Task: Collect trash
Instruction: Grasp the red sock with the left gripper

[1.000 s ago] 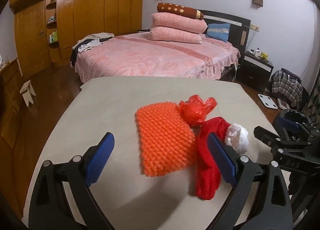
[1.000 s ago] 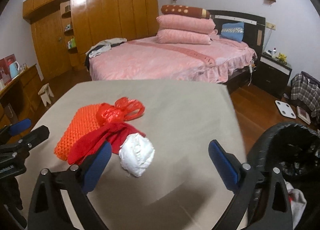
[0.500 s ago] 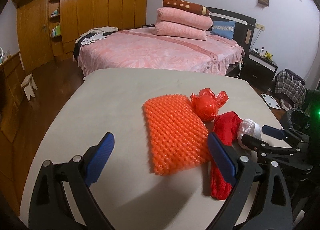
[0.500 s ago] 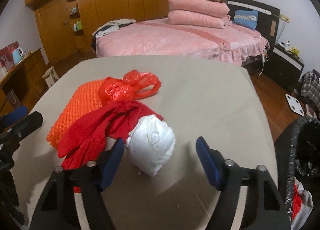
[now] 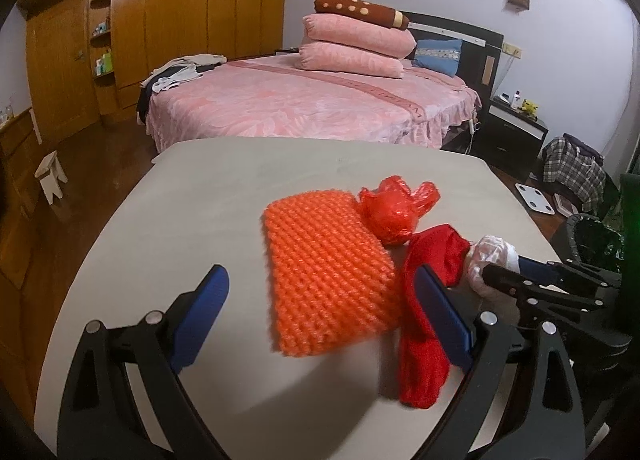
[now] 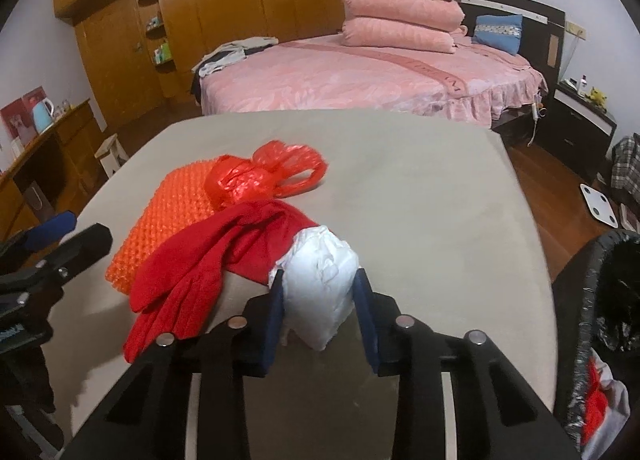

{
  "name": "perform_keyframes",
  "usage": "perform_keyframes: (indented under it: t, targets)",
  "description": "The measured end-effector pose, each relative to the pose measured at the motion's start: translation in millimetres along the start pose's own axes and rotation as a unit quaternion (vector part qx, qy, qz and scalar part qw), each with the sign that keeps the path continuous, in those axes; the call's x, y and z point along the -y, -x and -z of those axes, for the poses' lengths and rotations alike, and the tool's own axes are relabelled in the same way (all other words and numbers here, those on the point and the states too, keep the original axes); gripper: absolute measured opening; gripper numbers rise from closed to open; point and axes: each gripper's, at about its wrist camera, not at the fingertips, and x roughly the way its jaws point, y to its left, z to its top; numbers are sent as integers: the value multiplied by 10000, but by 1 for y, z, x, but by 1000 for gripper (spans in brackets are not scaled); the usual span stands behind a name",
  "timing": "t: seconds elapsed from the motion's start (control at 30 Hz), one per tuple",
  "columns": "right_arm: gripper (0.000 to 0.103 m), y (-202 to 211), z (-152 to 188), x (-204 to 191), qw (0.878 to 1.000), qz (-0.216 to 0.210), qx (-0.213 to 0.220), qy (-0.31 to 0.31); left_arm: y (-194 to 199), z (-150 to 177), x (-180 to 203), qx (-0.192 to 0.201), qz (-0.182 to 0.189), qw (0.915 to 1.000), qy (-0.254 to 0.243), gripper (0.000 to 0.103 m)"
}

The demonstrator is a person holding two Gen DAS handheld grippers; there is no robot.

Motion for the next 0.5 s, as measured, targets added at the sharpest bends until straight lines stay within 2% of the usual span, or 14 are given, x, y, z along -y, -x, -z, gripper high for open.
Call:
perform_keyframes:
  t: [0.23, 0.3, 0.5]
  targets:
    - [33, 18, -7, 26, 9995, 222, 139, -190, -8, -3, 22, -20, 224, 9997, -108, 90]
    - [33, 19, -10, 34, 9992, 298, 161, -213, -13, -4, 30, -59, 308, 9994, -147, 84]
    - [32, 21, -15, 51, 9984, 453, 206, -286, -31, -7, 48, -164, 466, 9986, -202, 79]
